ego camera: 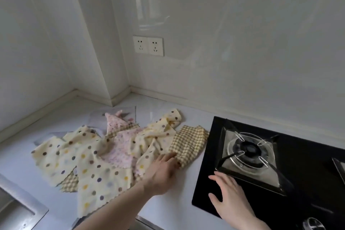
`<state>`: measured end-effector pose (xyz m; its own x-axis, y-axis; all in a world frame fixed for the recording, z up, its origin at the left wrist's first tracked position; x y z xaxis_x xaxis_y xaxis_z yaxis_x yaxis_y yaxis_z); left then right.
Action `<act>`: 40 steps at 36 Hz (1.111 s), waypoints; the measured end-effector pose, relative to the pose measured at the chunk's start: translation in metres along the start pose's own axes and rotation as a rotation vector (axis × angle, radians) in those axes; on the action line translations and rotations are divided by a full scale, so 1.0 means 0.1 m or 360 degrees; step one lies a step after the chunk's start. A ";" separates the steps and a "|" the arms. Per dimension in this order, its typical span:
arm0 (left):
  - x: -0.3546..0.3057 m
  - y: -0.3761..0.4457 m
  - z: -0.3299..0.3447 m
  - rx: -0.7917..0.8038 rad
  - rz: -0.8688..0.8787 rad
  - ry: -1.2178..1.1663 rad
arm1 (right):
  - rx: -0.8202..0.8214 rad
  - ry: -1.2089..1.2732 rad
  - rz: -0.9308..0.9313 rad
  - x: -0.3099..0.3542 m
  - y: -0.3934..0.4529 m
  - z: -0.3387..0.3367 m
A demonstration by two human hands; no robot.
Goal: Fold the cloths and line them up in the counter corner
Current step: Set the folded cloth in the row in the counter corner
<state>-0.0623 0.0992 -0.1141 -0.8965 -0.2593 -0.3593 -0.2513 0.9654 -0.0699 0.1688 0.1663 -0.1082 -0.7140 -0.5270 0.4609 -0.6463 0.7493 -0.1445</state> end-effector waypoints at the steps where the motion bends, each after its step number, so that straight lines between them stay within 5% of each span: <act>1: 0.04 0.01 0.05 -0.0126 0.0015 0.0003 | -0.0038 -0.0085 -0.0008 -0.06 0.04 0.11; 7: 0.11 0.04 0.26 -0.0430 0.0169 0.0113 | -0.0437 -0.0241 -0.0153 -0.13 0.09 0.37; 25: 0.12 -0.25 0.37 -0.0589 0.0185 0.0109 | -0.0712 -0.0247 0.0031 -0.04 -0.18 0.61; 40: 0.03 -0.54 0.26 -0.1111 0.0338 0.0080 | -0.0923 -0.0187 -0.0003 0.01 -0.44 0.68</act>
<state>-0.0416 0.0471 -0.1355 -0.9632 -0.0857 -0.2546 -0.2292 0.7567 0.6123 0.1783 0.1056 -0.1609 -0.7595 -0.5444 0.3561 -0.4181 0.8279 0.3739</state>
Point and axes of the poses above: each hand's wrist, its own y-axis towards the middle knuckle, its own z-axis out of the palm, x = y × z, the point moved 6 cm from there along y, towards the middle knuckle
